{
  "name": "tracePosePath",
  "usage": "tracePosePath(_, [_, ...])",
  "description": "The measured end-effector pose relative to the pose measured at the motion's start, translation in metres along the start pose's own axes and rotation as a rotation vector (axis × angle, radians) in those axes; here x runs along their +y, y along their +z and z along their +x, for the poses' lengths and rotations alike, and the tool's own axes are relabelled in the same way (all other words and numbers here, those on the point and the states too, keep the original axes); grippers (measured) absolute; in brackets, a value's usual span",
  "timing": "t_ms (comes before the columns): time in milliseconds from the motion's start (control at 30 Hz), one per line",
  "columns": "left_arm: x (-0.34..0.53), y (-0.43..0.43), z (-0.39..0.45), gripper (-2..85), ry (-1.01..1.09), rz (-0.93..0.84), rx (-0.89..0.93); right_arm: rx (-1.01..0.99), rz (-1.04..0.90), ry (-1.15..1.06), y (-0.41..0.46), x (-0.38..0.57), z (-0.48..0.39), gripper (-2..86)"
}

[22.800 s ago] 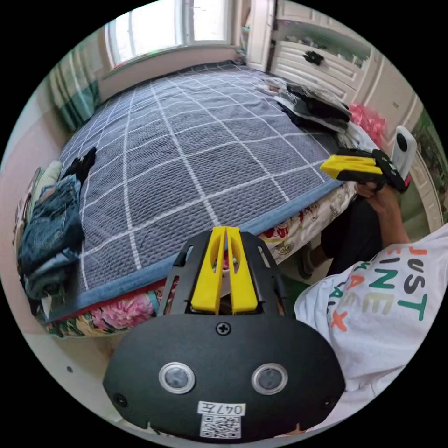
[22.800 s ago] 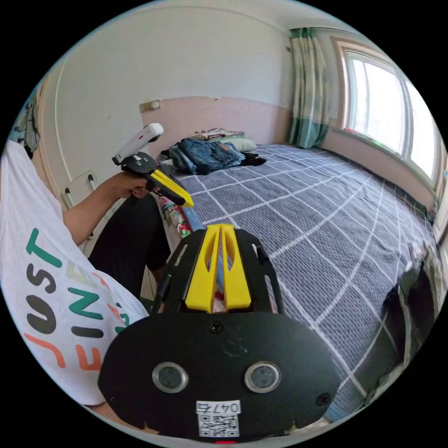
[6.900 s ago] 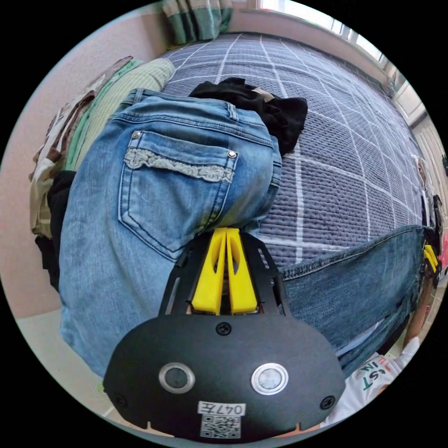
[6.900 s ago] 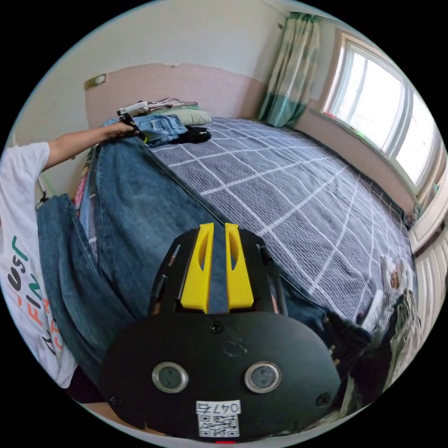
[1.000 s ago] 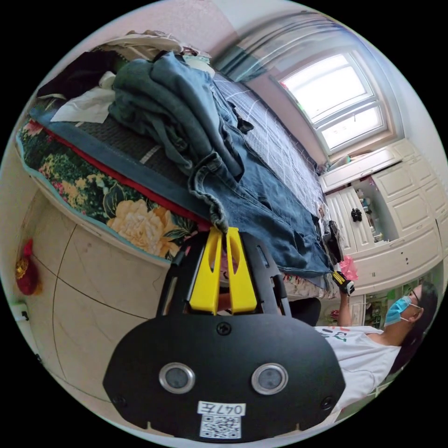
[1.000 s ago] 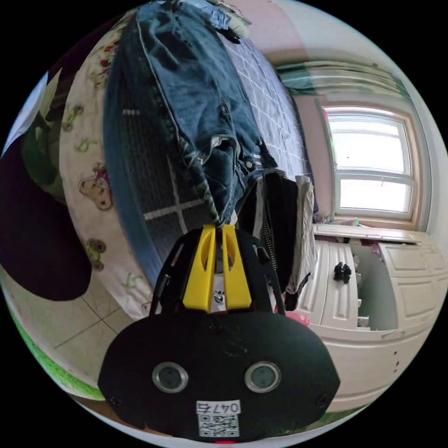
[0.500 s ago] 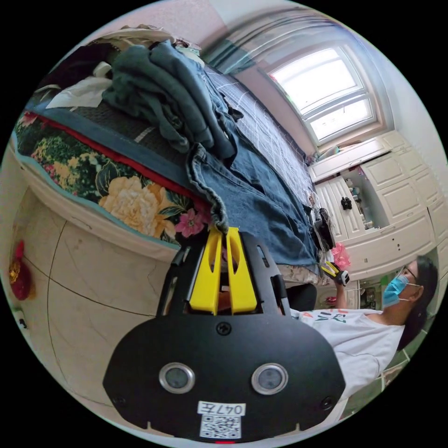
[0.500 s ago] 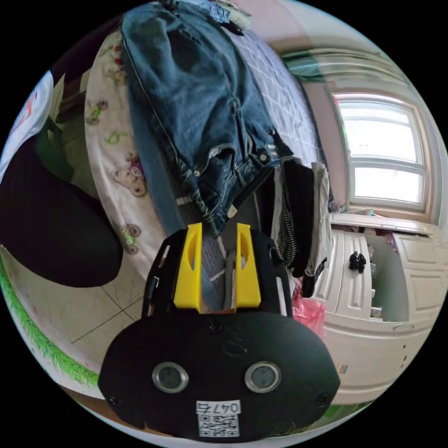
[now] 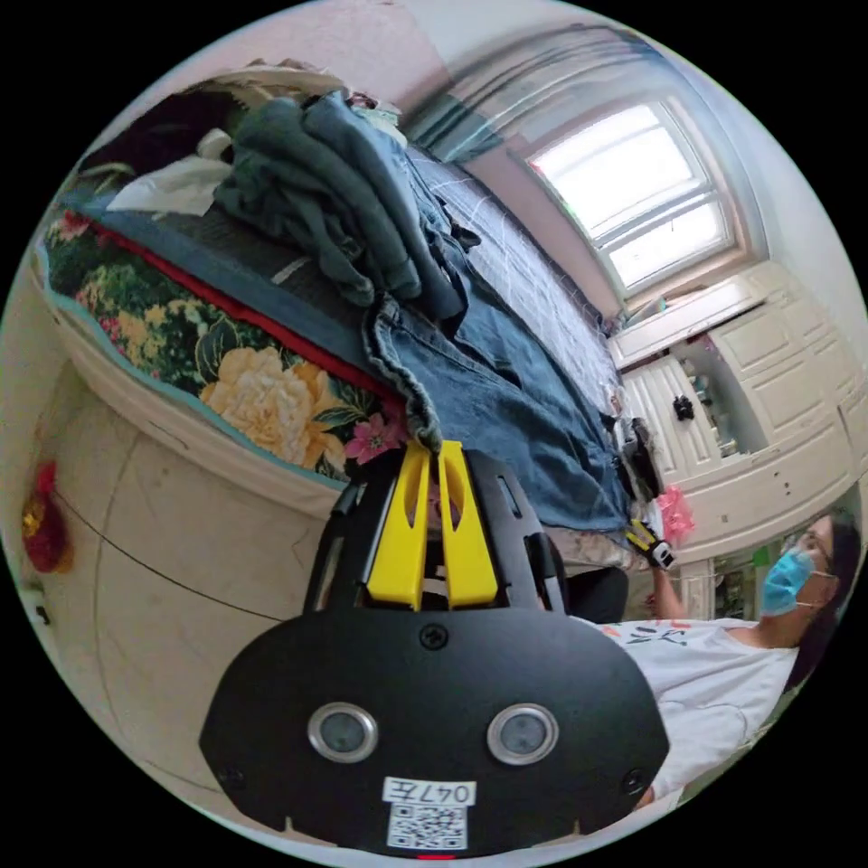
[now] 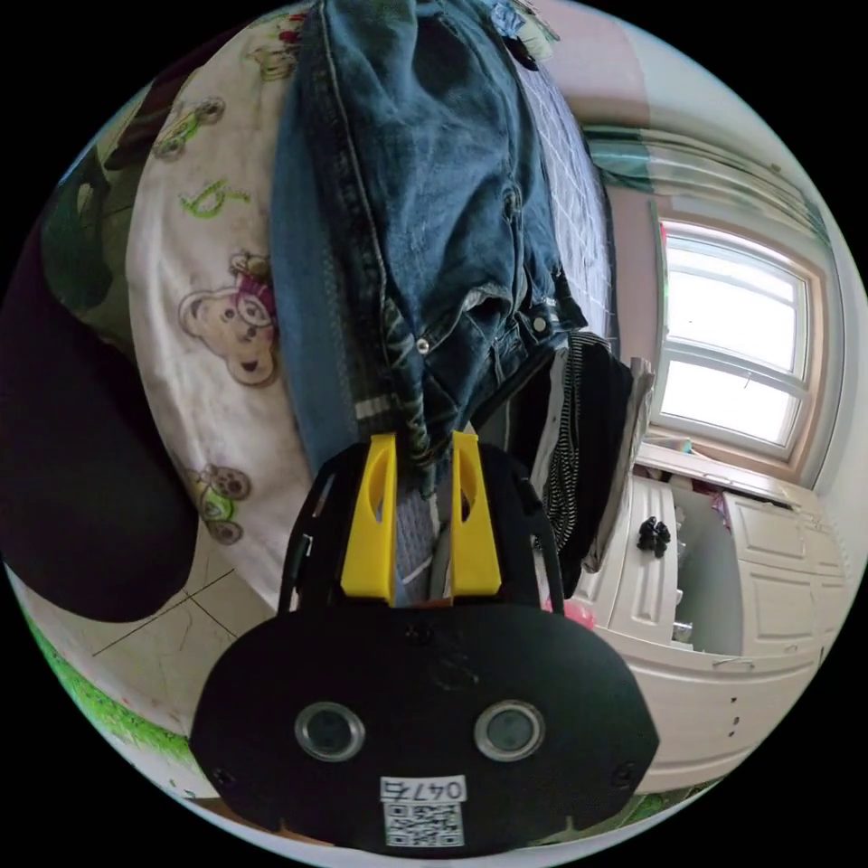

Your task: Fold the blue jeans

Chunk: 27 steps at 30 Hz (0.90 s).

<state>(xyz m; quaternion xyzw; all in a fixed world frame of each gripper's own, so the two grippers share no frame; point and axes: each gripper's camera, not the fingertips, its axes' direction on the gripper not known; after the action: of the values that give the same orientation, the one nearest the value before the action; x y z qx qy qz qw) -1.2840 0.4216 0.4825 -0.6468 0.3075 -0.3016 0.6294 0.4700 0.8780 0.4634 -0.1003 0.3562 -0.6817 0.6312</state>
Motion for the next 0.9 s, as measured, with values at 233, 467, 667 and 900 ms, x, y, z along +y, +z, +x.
tracePosePath(233, [0.022, 0.036, 0.070, 5.8, 0.232, -0.042, -0.320, -0.112, 0.049, 0.185, 0.010, 0.015, 0.031, 0.6])
tracePosePath(467, [0.065, 0.062, 0.125, 13.7, 0.433, -0.041, -0.556, -0.190, 0.038, 0.241, 0.027, 0.018, 0.046, 0.7])
tracePosePath(667, [0.104, 0.113, 0.171, 12.2, 0.669, -0.129, -0.748, -0.208, 0.024, 0.270, 0.036, 0.015, 0.057, 0.7])
tracePosePath(900, [0.129, 0.188, 0.227, 13.7, 1.020, -0.142, -0.975, -0.241, -0.008, 0.289, 0.048, 0.004, 0.073, 0.8])
